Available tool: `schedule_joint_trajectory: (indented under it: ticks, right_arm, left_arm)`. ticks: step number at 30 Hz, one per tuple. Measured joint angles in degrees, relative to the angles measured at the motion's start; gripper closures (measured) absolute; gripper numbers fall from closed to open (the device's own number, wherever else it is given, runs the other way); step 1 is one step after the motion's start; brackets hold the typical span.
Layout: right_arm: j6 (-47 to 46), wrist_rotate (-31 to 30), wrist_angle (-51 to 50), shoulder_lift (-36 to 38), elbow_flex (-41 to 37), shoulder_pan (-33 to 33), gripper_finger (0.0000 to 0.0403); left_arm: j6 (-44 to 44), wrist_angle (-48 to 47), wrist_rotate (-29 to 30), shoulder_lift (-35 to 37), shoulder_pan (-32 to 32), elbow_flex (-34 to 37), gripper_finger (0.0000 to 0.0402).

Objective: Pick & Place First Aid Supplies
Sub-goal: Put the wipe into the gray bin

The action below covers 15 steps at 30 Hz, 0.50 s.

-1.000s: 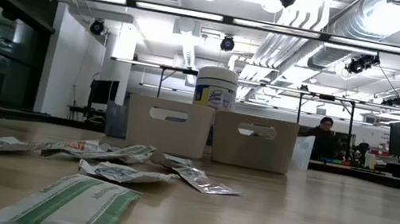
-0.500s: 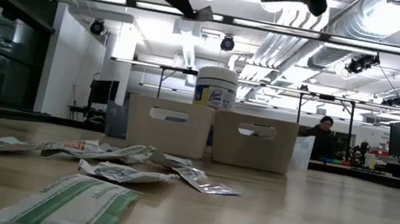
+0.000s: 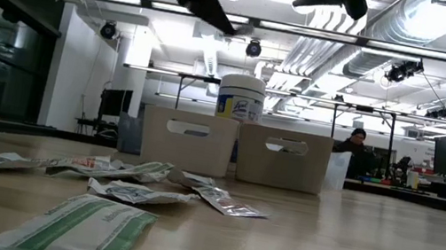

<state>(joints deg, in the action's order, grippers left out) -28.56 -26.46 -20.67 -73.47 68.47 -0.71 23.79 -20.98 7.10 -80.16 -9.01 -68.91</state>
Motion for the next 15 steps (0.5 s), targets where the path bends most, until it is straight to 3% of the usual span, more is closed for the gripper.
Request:
schedule_joint_trajectory:
  ticks: [9,15]
  right_arm:
    - [-2.25,-1.11,-2.25,-0.02,0.00,-0.02,0.0201]
    - [-12.51,-1.43,-13.11,-0.19,0.00,-0.02,0.0201]
  left_arm:
    - [0.44,8.48,-8.12,-9.20,-1.49,0.10,0.0401]
    - [-0.31,10.60,-8.23,-10.86,-1.49,0.12,0.0401]
